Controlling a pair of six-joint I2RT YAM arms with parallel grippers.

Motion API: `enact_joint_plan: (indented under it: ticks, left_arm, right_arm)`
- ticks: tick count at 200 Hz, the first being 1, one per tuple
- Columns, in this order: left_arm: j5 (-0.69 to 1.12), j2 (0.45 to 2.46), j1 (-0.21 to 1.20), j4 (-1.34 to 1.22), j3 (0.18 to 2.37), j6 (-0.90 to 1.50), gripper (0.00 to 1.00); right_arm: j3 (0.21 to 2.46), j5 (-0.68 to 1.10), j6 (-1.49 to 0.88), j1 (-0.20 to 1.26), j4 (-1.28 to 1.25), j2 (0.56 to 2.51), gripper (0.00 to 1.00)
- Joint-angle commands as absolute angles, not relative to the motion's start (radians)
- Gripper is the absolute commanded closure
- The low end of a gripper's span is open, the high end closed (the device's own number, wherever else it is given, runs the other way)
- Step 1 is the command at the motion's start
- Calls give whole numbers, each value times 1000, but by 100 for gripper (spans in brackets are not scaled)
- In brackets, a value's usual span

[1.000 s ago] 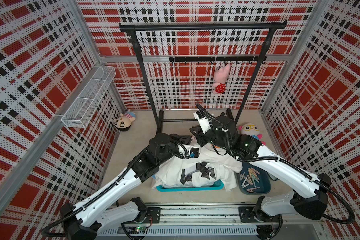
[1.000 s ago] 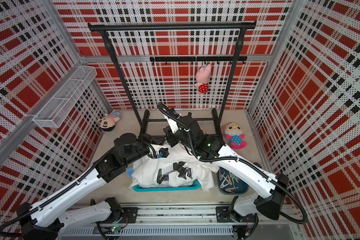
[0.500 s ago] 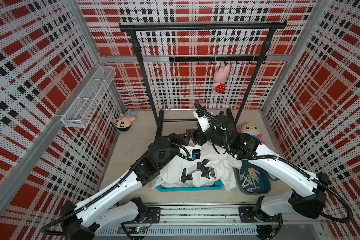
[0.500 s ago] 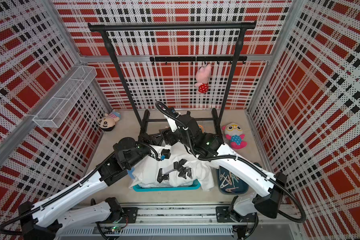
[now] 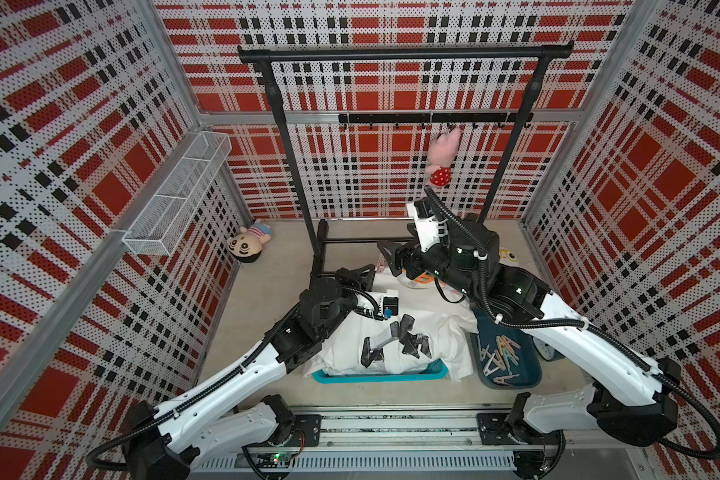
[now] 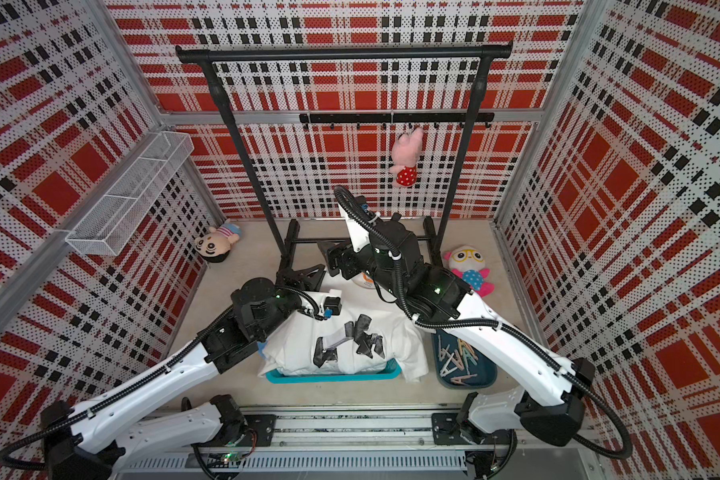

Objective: Use clothespins to secure the t-shirt on both sides of the hanger
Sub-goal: Clamp the T-shirt on the hanger, then hang the hanger on the clothesline.

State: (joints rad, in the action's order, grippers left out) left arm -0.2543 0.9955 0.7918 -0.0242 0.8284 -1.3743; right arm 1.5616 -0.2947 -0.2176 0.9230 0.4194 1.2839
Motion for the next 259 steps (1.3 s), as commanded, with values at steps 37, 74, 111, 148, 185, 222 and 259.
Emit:
enact_joint_plan:
  ticks: [37,74,111,148,185,222,259]
  left_arm:
    - [-297,949,785,-110,808,-1359,100]
    - [-310,948,784,-94,809,-1345,100]
    - [-316,931,781,-96,806,-1342,100]
    - [-329,906,790,-89,808,-1344,100]
    - [-334,878,796,-85,788,-1353,100]
    - [-333,871,793,-58,784,-1352,100]
    - [-325,870,798,-41,797,-1358,100]
  right_arm:
    - [1353,-602,-302,862,565,1049,17]
    - [1312,-614,-389,862,642,1029,24]
    - [1284,-584,-400,862,568,1101,24]
    - [1306,-525,-405,859,463,1199,25]
    - [1304,-641,-395,854,328,1232,35]
    - [1293,-623,-320,854,244,1224,46]
    - [1308,-625,-283,854,269,1231,64]
